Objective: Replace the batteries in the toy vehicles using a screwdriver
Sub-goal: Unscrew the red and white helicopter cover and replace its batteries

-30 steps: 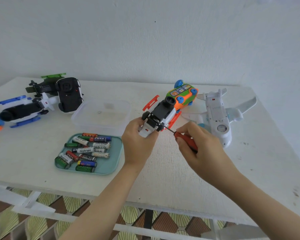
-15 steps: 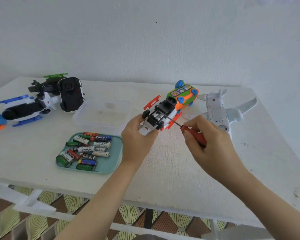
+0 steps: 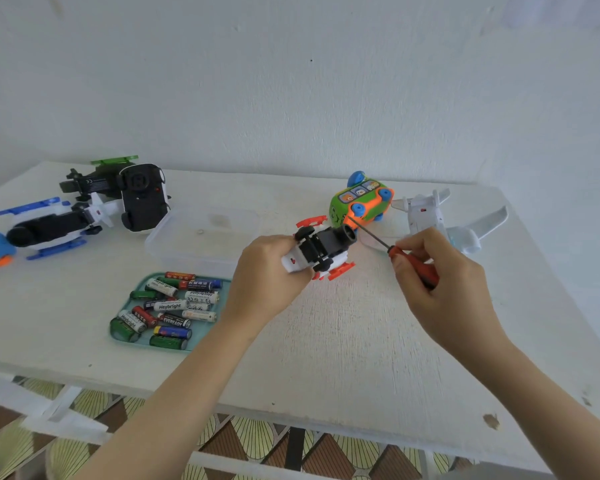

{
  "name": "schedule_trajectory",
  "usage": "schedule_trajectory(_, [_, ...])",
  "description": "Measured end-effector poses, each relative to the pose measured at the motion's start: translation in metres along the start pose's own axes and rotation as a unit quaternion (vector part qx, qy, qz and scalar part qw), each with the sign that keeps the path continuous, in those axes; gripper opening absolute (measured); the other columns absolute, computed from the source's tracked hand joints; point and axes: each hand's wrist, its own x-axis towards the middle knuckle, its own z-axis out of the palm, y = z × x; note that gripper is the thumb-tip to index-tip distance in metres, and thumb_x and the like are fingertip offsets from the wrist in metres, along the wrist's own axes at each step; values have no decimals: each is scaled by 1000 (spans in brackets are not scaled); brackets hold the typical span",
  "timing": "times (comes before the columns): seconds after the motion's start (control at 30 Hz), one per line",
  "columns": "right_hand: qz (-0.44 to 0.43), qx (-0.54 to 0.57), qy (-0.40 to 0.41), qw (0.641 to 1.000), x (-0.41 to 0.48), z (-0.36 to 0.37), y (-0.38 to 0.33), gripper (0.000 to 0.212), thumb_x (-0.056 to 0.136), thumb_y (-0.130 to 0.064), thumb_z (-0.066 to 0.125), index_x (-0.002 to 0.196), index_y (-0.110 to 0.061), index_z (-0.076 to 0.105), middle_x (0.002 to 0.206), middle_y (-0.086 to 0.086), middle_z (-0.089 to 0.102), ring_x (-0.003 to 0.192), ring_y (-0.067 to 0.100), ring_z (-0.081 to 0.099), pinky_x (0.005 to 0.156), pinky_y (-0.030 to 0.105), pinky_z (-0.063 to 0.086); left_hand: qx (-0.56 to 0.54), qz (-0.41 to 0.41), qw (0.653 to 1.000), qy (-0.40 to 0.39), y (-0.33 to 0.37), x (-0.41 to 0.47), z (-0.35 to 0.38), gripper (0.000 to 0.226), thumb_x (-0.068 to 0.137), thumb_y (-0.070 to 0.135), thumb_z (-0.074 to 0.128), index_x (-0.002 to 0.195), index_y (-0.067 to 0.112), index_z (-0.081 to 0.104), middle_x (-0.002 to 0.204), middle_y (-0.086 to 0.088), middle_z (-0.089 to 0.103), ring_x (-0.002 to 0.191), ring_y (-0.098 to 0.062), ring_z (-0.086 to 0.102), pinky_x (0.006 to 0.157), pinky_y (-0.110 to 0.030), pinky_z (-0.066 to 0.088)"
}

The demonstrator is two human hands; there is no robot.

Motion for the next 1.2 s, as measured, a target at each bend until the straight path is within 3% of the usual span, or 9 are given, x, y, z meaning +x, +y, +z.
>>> schedule_trajectory(0.1, [12,28,-18,999,-3,0,-1,4,88,-5,62,86,-8,61,66,2,60,49,8,47,47,8,33,5,2,1000,-28,4,3,-10,13,68,7,79,69,5,66,62,-3,60,59,-16,50,50,-29,37])
schedule_trajectory(0.2, [37,77,-40,996,-8,0,-2,5,87,-2,62,85,-6,64,63,-3,59,43,5,47,46,6,31,42,14,997,-58,8,8,-18,14,68,8,79,71,5,66,66,-4,61,64,-23,53,52,-32,40])
schedule_trajectory(0.37, [57,139,-51,987,-13,0,-4,11,87,0,61,80,-8,65,61,-6,59,38,5,36,42,10,27,118,30,987,-104,19,15,-28,18,74,12,75,72,16,57,70,5,49,75,-17,42,53,-23,23])
schedule_trajectory(0.5, [73,152,-63,984,-15,4,-5,14,87,2,60,78,-8,65,60,-8,59,36,4,36,42,8,27,159,54,979,-120,27,21,-29,15,78,13,71,76,15,56,71,6,47,79,-15,38,53,-19,22])
schedule_trajectory(0.6, [80,142,-46,986,-16,7,-2,15,87,1,60,78,-10,65,57,-12,57,36,5,36,42,7,26,180,56,973,-134,31,25,-28,7,80,14,68,82,12,62,75,5,51,81,-15,39,56,-27,27])
schedule_trajectory(0.67, [85,129,-26,988,-17,8,-1,14,88,-1,60,78,-11,64,59,-7,57,37,6,35,42,8,26,193,55,969,-142,34,27,-27,7,81,15,67,81,12,61,77,3,52,81,-15,40,60,-28,30])
schedule_trajectory(0.8, [110,120,6,987,-16,8,6,14,88,-4,60,78,-12,64,61,-1,59,39,7,32,41,12,25,215,47,965,-144,39,34,-27,24,79,17,69,70,19,47,69,3,44,69,-17,42,49,-24,20])
schedule_trajectory(0.97, [133,111,8,985,-15,9,13,16,89,-7,60,76,-16,63,67,26,57,43,9,28,41,17,25,209,34,964,-159,43,35,-31,26,78,22,74,73,20,49,67,6,42,66,-15,42,48,-22,20])
schedule_trajectory(1.2, [143,108,-4,984,-18,11,21,16,89,-9,62,76,-18,64,67,20,59,44,11,33,43,20,29,202,12,966,-162,35,32,-39,15,76,19,71,75,14,56,67,3,49,67,-17,47,48,-24,25])
